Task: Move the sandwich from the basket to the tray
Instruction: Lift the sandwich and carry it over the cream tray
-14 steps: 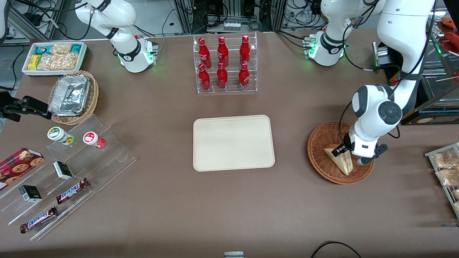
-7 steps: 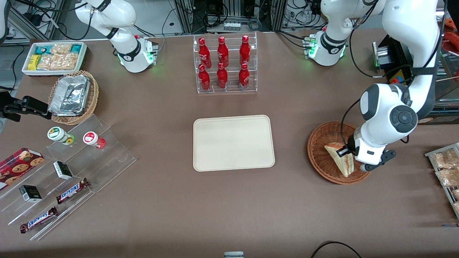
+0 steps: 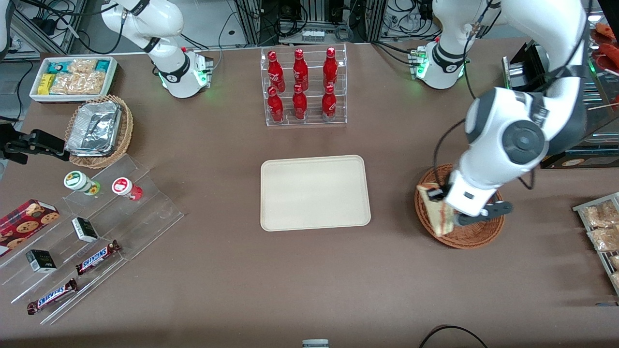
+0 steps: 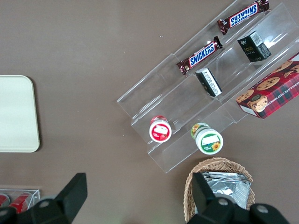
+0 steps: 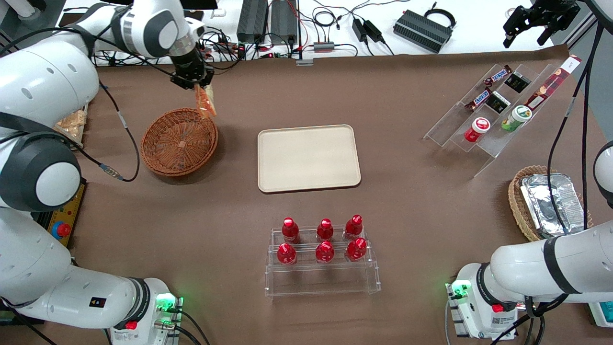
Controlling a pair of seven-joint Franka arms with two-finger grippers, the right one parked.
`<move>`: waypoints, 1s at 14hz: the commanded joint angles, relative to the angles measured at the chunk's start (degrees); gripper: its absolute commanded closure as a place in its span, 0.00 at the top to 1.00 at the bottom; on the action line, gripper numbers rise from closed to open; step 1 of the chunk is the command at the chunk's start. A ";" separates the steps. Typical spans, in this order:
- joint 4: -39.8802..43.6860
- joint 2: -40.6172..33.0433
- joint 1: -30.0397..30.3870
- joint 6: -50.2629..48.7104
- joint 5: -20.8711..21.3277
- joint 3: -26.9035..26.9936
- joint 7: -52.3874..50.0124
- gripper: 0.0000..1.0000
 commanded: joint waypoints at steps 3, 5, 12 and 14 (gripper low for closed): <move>5.62 5.80 -10.72 -1.41 0.22 0.38 -6.00 0.00; 9.65 9.84 -14.77 -1.06 -0.05 0.38 -10.15 0.00; 13.54 18.46 -26.37 6.40 0.66 0.55 -18.07 0.00; 13.19 20.31 -28.23 7.90 2.32 0.55 -18.78 0.00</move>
